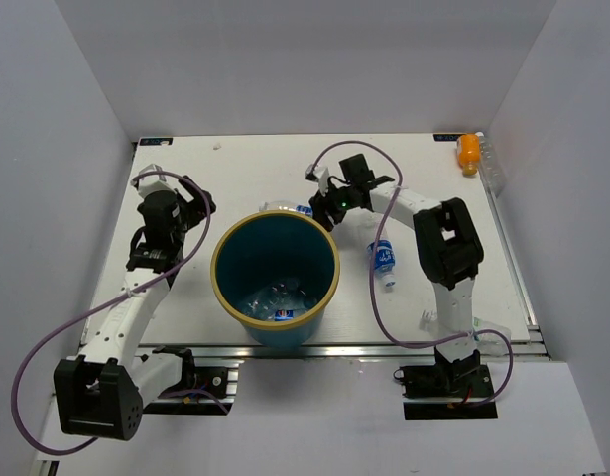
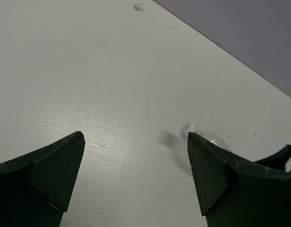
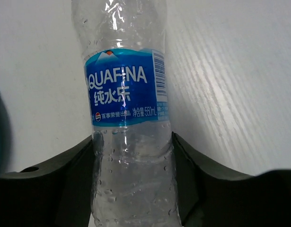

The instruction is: Put the plastic bottles in the bin

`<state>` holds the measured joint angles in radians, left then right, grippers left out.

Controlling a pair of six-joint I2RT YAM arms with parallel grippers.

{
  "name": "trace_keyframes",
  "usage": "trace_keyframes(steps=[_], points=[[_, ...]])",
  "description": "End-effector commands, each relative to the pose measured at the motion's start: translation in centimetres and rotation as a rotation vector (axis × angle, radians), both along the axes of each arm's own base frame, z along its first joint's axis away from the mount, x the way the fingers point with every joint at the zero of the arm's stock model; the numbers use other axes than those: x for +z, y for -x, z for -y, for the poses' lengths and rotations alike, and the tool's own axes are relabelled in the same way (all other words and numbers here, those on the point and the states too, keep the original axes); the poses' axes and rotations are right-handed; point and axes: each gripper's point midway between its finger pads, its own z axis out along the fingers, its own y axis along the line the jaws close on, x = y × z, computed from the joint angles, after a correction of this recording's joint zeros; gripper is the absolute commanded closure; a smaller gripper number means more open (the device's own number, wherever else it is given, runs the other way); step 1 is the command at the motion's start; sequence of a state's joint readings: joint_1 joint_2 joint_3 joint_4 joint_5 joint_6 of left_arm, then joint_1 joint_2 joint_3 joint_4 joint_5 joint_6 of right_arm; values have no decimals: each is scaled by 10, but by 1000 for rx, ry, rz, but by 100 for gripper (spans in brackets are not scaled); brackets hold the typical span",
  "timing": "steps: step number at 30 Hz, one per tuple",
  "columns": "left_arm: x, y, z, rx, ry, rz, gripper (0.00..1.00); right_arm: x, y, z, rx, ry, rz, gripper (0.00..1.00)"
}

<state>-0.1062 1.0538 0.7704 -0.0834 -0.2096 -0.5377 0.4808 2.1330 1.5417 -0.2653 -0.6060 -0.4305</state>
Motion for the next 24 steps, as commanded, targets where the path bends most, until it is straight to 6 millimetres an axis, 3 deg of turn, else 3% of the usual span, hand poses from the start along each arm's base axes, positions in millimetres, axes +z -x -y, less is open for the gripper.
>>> trace_keyframes(steps=[1, 2, 4, 5, 7, 8, 10, 11, 15, 21, 24], points=[[15, 7, -14, 74, -2, 34, 2, 111, -35, 7, -182, -143, 142, 54], [16, 12, -19, 94, -18, 33, 2, 146, -38, 14, -218, -174, 193, 55], [9, 19, -30, 151, -37, 24, 2, 189, -42, 29, -280, -231, 243, 55], [10, 22, -32, 157, -41, 35, 2, 230, -36, 35, -298, -283, 310, 55], [3, 27, -35, 173, -47, 28, 2, 263, -30, 42, -329, -324, 373, 57], [3, 28, -36, 182, -40, 31, 2, 293, -15, 42, -303, -381, 412, 58], [-2, 30, -38, 190, -39, 25, 2, 313, 3, 40, -258, -428, 405, 60], [-3, 30, -37, 186, -44, 22, 2, 328, 29, 33, -156, -483, 374, 61], [-12, 31, -40, 192, -63, -5, 2, 347, 98, 7, 90, -572, 310, 60], [-18, 33, -45, 210, -91, -29, 2, 340, 191, -30, 377, -625, 214, 57], [-17, 35, -44, 202, -95, -21, 2, 331, 208, -38, 389, -627, 224, 48]])
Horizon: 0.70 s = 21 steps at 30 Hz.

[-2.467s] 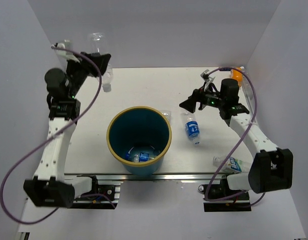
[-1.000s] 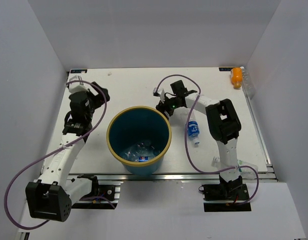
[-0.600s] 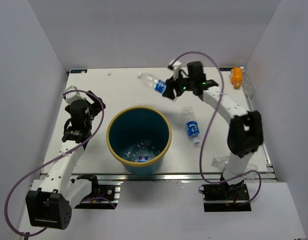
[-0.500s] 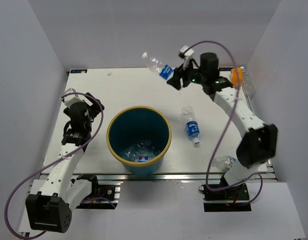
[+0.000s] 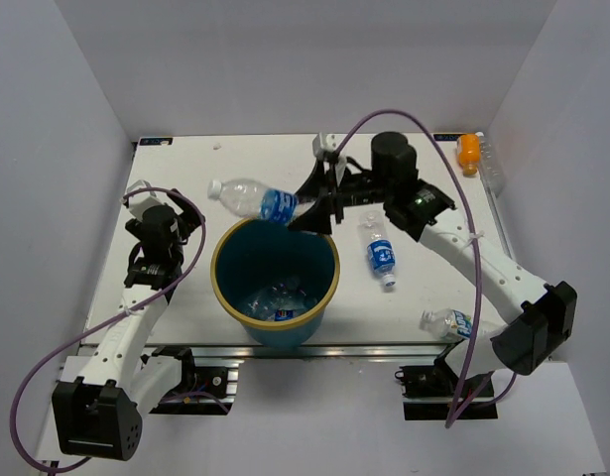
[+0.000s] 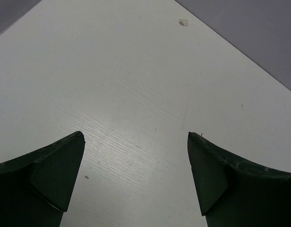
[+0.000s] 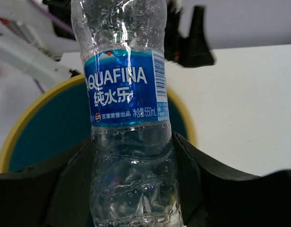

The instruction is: Put the plastic bottles in the bin

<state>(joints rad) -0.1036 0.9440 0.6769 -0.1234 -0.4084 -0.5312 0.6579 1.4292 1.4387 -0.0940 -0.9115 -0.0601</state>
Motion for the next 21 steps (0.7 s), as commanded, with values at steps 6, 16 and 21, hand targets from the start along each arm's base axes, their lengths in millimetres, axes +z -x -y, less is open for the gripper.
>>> trace_keyframes(steps=[6, 16, 21], points=[[-2, 6, -5, 9, -25, 4, 2, -5, 55, 0, 177, -22, -14, 11], [-4, 6, -5, 8, -27, -3, 2, 13, 43, 1, 76, -32, 2, 11], [-8, 7, -7, 20, -31, -11, 2, 15, -21, 24, -274, -25, -65, 11]])
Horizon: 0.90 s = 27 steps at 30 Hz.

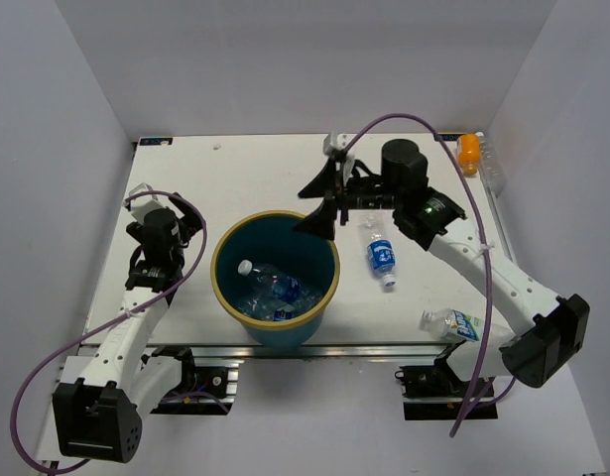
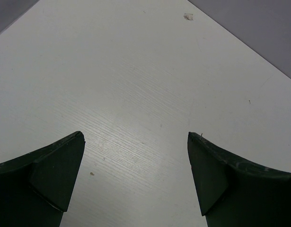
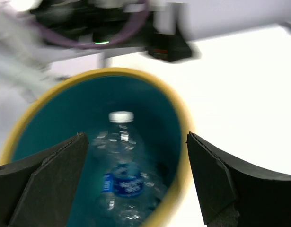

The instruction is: Put the plastic bottles in the bin

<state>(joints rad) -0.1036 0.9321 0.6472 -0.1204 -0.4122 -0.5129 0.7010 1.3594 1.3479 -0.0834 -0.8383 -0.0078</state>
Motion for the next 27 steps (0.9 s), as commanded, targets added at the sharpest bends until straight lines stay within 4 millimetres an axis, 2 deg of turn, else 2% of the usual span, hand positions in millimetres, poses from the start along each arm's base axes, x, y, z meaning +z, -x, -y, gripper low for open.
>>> trace_keyframes(steps=[1, 2, 4, 5, 7, 8, 9, 10, 11, 13, 17, 18, 20, 21, 24, 27], points=[[1, 3, -6, 23, -11, 7, 2, 23, -59, 35, -353, -44, -25, 11], [-1, 3, -5, 22, -9, 3, 2, 19, -84, 56, -464, -50, -55, 11], [-5, 2, -5, 22, -4, -3, 2, 6, -112, 86, -646, -58, -140, 11], [-6, 2, -5, 21, -4, -7, 2, -17, -130, 110, -740, -33, -194, 11], [-9, 2, -4, 21, -3, -22, 2, -41, -150, 138, -879, -12, -269, 10], [-9, 1, -4, 21, -2, -27, 2, -63, -159, 155, -954, 31, -308, 11], [-10, 1, -4, 22, -1, -33, 2, -75, -165, 166, -1015, 67, -320, 11], [-10, 0, -4, 20, -1, -35, 2, -96, -179, 186, -1134, 132, -329, 11], [-12, 0, -3, 18, -2, -40, 2, -115, -180, 194, -1174, 190, -361, 11], [-13, -1, -3, 18, 1, -40, 2, -149, -187, 204, -1228, 279, -413, 11], [-17, -1, -4, 25, -2, -50, 2, -205, -190, 202, -1192, 421, -492, 11], [-19, -1, -5, 27, -3, -56, 2, -227, -194, 209, -1231, 490, -520, 11], [-21, 0, -5, 29, -6, -63, 2, -246, -195, 211, -1239, 543, -554, 11], [-22, -1, -5, 28, -5, -68, 2, -264, -196, 217, -1264, 589, -575, 11], [-22, -1, -6, 35, -8, -68, 2, -290, -194, 215, -1252, 634, -622, 11], [-24, 0, -7, 38, -10, -74, 2, -303, -193, 214, -1241, 658, -643, 11]])
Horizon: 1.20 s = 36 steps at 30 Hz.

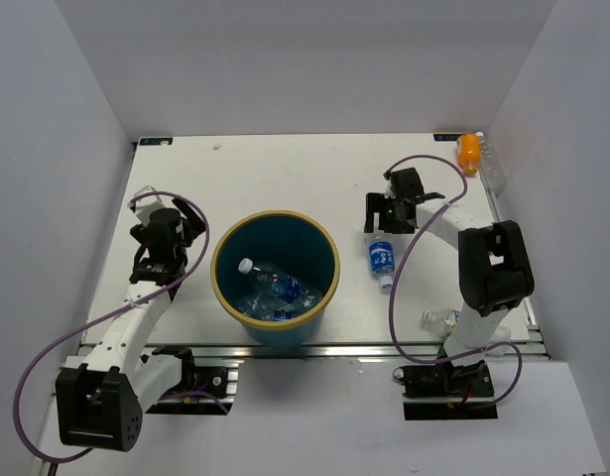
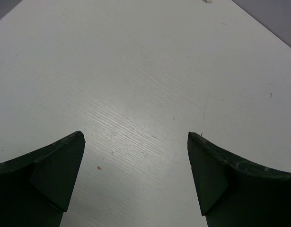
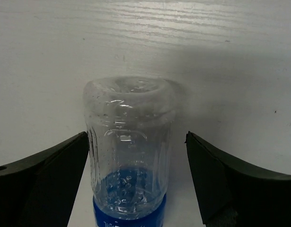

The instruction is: Put the plastic bottles in the bin

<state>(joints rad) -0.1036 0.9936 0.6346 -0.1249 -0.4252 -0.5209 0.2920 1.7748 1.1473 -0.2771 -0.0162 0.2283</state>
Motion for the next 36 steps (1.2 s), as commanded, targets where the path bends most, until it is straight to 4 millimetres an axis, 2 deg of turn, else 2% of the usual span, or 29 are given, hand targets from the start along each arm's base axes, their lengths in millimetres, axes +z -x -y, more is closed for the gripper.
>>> trace_keyframes(steps=[1, 3, 4, 5, 8, 9, 10, 11, 13, 14, 16, 17, 18, 19, 21, 23, 24, 28, 29, 33, 36], points=[[0, 1, -5, 27, -5, -4, 2, 4, -7, 3, -16, 15, 25, 13], [-1, 1, -6, 29, -5, -5, 2, 3, -8, 3, -6, 20, 29, 19], [-1, 1, -6, 31, -4, -6, 2, 6, -11, 3, -4, 16, 44, 33], [-1, 1, -5, 29, -3, -5, 2, 10, -12, -2, 9, -1, 55, 41], [0, 0, -5, 29, -3, -2, 2, 42, -18, -14, 50, -67, 129, 56], [1, 1, -6, 32, -4, -1, 2, 72, -25, -19, 64, -99, 191, 56], [0, 1, -6, 33, -5, -3, 2, 89, -28, -22, 84, -114, 231, 60], [1, 1, -7, 35, -6, 0, 2, 132, -32, -31, 124, -160, 320, 61], [2, 1, -7, 36, -6, 3, 2, 179, -33, -39, 184, -197, 434, 62], [3, 2, -6, 35, -4, 7, 2, 228, -28, -49, 260, -253, 559, 61], [2, 2, -6, 34, -3, 7, 2, 274, -13, -63, 378, -286, 701, 61], [3, 2, -7, 35, -4, 7, 2, 306, 6, -72, 482, -312, 798, 60], [3, 2, -6, 34, -3, 7, 2, 330, 16, -82, 546, -335, 886, 60], [2, 2, -6, 34, -3, 4, 2, 345, 28, -87, 597, -355, 927, 61], [3, 1, -5, 26, 1, 8, 2, 393, 62, -108, 738, -427, 1058, 62], [4, 1, -4, 24, 1, 9, 2, 415, 85, -126, 831, -479, 1092, 62], [3, 1, -4, 23, 2, 8, 2, 435, 105, -142, 885, -522, 1127, 62], [2, 1, -3, 18, 6, 5, 2, 445, 152, -183, 1039, -644, 1131, 62], [3, 1, -2, 16, 9, 8, 2, 441, 170, -194, 1107, -708, 1091, 62], [2, 0, -2, 11, 9, 5, 2, 418, 198, -223, 1228, -786, 1011, 59], [1, 1, -2, 12, 10, -3, 2, 400, 212, -235, 1315, -774, 942, 50]])
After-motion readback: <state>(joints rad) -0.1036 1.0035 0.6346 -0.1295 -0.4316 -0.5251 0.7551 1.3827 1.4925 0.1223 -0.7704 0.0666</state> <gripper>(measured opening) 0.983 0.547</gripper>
